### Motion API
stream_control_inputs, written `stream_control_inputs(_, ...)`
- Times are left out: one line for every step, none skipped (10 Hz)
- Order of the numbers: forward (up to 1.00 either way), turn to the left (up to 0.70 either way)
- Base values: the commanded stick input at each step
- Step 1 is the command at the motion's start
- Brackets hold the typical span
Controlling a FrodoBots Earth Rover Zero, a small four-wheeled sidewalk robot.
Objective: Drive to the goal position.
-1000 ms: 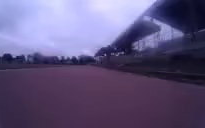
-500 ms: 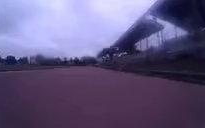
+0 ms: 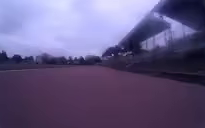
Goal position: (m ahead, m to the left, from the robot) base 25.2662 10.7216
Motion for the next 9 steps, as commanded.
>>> stream_control_inputs(0.70, -0.14)
stream_control_inputs(0.70, -0.14)
stream_control_inputs(0.70, -0.14)
stream_control_inputs(0.70, -0.14)
stream_control_inputs(0.70, -0.14)
stream_control_inputs(0.70, -0.14)
stream_control_inputs(0.70, -0.11)
stream_control_inputs(0.70, -0.01)
stream_control_inputs(0.70, 0.00)
